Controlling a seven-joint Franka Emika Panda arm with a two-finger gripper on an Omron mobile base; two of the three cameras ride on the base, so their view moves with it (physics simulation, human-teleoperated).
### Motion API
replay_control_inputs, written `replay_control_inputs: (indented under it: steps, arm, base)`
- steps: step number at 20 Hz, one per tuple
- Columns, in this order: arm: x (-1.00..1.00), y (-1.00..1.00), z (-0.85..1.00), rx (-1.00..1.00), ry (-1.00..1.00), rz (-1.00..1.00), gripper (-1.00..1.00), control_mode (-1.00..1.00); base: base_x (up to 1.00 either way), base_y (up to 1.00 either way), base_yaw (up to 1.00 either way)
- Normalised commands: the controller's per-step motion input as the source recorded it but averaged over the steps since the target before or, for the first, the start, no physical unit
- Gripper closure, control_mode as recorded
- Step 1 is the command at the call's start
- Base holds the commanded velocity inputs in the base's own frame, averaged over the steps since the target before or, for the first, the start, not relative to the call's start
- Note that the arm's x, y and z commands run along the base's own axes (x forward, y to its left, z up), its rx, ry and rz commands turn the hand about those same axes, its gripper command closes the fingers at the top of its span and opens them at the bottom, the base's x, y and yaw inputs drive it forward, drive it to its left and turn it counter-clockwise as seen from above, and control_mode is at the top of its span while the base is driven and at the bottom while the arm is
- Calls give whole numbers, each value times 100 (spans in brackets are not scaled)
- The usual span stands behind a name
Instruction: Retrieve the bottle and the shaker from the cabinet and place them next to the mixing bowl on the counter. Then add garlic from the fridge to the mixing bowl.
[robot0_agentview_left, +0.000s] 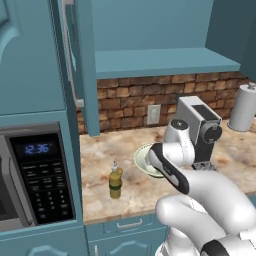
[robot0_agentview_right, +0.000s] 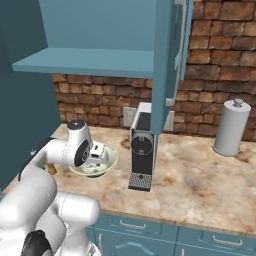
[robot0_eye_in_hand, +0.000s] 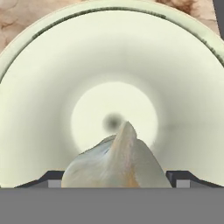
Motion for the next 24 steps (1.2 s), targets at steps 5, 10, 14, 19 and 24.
replay_control_inputs:
  steps: [5, 10, 14, 19, 24]
  arm:
    - [12, 0, -12, 0, 0, 0, 100, -100]
    - [12, 1, -2, 0, 0, 0, 100, -100]
    - [18, 2, -5, 0, -1, 0, -100, -100]
    - [0, 0, 0, 0, 0, 0, -100, -100]
    - [0, 0, 0, 0, 0, 0, -100, -100]
  base:
    - [0, 0, 0]
    - [0, 0, 0]
    - [0, 0, 0]
    - [0, 0, 0]
    - [0, 0, 0]
